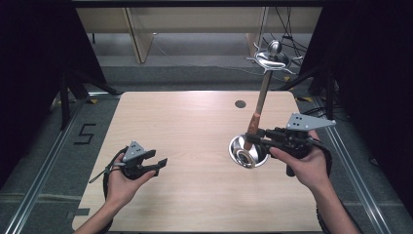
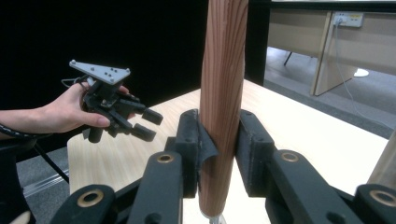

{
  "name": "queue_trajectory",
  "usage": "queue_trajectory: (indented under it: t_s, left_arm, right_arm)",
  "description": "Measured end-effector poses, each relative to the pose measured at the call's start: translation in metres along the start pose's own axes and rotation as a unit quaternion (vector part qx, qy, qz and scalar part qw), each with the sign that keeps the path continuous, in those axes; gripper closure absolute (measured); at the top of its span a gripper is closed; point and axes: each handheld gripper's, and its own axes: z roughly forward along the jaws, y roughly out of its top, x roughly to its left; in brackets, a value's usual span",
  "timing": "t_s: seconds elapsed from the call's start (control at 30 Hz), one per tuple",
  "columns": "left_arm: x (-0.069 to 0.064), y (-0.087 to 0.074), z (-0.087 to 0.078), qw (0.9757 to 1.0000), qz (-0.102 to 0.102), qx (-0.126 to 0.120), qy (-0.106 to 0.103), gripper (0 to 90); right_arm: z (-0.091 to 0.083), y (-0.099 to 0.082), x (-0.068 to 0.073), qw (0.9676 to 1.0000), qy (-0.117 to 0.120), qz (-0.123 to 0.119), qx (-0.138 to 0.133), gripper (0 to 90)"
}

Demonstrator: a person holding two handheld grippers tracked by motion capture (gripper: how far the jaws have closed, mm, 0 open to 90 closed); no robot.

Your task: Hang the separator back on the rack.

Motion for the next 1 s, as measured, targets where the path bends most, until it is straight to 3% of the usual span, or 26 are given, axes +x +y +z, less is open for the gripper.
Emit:
queue_trajectory:
  t_s: [0.03, 0.13, 0.17, 0.43, 0.53, 0.57, 1.0]
  left_arm:
    - [0.0, 0.0, 0.0, 1.0, 0.002, 0.0, -0.001, 41.1]
    - [0.0, 0.0, 0.0, 1.0, 0.003, 0.0, -0.002, 40.8]
    - [0.0, 0.0, 0.001, 1.0, 0.003, 0.0, -0.005, 40.8]
    - [-0.001, 0.0, 0.001, 1.0, 0.004, 0.004, -0.004, 40.3]
    - [-0.002, -0.001, 0.002, 0.9999, -0.002, 0.003, -0.01, 40.2]
    - [-0.002, 0.0, 0.002, 1.0, 0.005, 0.004, -0.006, 40.2]
    - [-0.003, 0.0, 0.002, 1.0, 0.004, 0.001, -0.009, 40.0]
  right_arm:
    - [-0.001, 0.002, -0.001, 0.9999, -0.005, -0.01, -0.003, 73.4]
    - [-0.003, 0.004, 0.0, 1.0, -0.002, -0.002, -0.004, 73.4]
    - [-0.003, 0.007, -0.001, 0.9998, -0.003, -0.014, -0.011, 73.4]
    - [-0.006, 0.016, -0.001, 0.9994, -0.008, -0.028, -0.019, 73.4]
    - [-0.006, 0.017, 0.0, 0.9997, -0.005, -0.021, -0.012, 73.4]
    - [-0.006, 0.018, 0.001, 0.9998, -0.004, -0.016, -0.008, 73.4]
    - [-0.005, 0.029, 0.0, 0.9993, -0.005, -0.035, -0.01, 73.4]
